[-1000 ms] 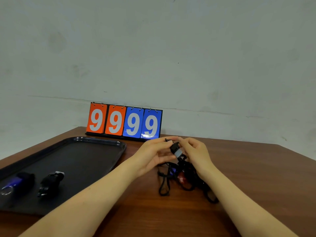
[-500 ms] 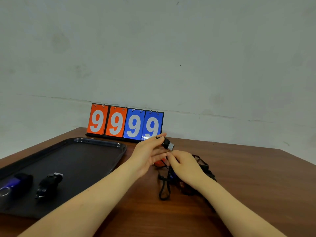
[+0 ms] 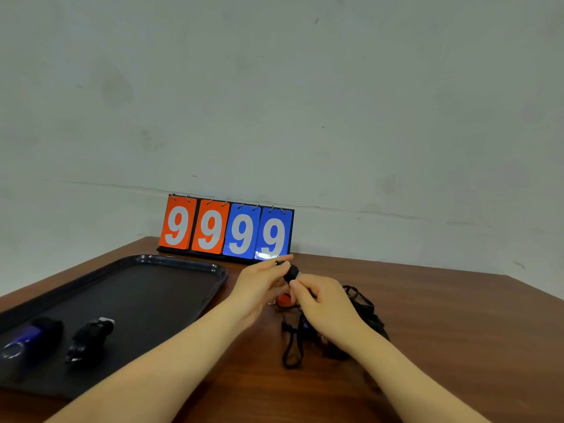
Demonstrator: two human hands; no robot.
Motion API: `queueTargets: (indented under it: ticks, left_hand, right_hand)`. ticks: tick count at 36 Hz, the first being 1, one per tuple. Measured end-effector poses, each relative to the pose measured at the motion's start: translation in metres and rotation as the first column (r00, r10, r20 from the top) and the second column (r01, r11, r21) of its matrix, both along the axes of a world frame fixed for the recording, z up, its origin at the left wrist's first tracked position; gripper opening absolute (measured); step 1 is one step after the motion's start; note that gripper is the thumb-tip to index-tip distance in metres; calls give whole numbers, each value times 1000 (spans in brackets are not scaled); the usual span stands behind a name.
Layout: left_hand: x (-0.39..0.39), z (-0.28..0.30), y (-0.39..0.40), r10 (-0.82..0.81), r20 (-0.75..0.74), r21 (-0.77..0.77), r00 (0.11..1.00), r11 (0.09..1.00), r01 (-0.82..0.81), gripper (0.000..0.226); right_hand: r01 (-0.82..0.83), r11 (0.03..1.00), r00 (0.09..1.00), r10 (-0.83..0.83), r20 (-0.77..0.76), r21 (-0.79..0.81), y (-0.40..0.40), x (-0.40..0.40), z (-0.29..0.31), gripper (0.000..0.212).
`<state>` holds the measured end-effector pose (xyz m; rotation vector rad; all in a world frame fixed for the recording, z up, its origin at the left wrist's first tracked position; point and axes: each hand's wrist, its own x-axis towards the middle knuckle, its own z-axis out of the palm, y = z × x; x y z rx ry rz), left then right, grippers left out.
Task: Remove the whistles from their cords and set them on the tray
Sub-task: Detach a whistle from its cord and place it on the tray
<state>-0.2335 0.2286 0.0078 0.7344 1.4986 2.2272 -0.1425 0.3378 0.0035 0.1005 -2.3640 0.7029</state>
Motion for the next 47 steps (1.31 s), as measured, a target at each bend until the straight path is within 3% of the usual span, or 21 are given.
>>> queueTargets:
  ticks: [4,10,15,18,24,30,35,40,44,47]
  left_hand:
    - [-1,2,-1,3,38,46,999,999,-4,26]
    - [-5,3,-3,4,47,75,999,997,-8,25]
    - [-2,3,-2,-96,7,40,995,995,96,23]
    - [0,5,-2,-155,-14,20,988,988,156,25]
    - [9,8,-3,-286,-14,23,958,958,286,23]
    - [12,10,-4,-356,105,182,929,925,334,22]
    - [11,9,-2,-365,168,298,916,904,305,22]
    - [5,5,2,-252,131,231,959,948,217,24]
    - [2,3,2,-143,21,124,990,983,139,26]
    - [0,0,1,-85,-59,50,995,995,88,26]
  right_hand:
    - [-3,999,1000,3,11,-44,-1,-1,0,35]
    - [-51,951,998,41,-39,-305,0,3,9,31]
    - [-61,767,998,36,-53,-638,9,4,15,34]
    - [-20,715,999,-12,-40,-699,17,3,14,33]
    - [55,754,998,-68,5,-655,24,3,12,32]
    - [105,745,988,-1,157,-659,28,-1,7,31]
    - [124,869,983,-42,178,-480,23,-3,4,33]
    - [151,978,977,-126,172,-141,10,-5,-1,36]
    - [134,985,977,-113,181,-108,1,-4,-1,39]
    - [102,995,980,-104,169,18,-2,-3,0,38]
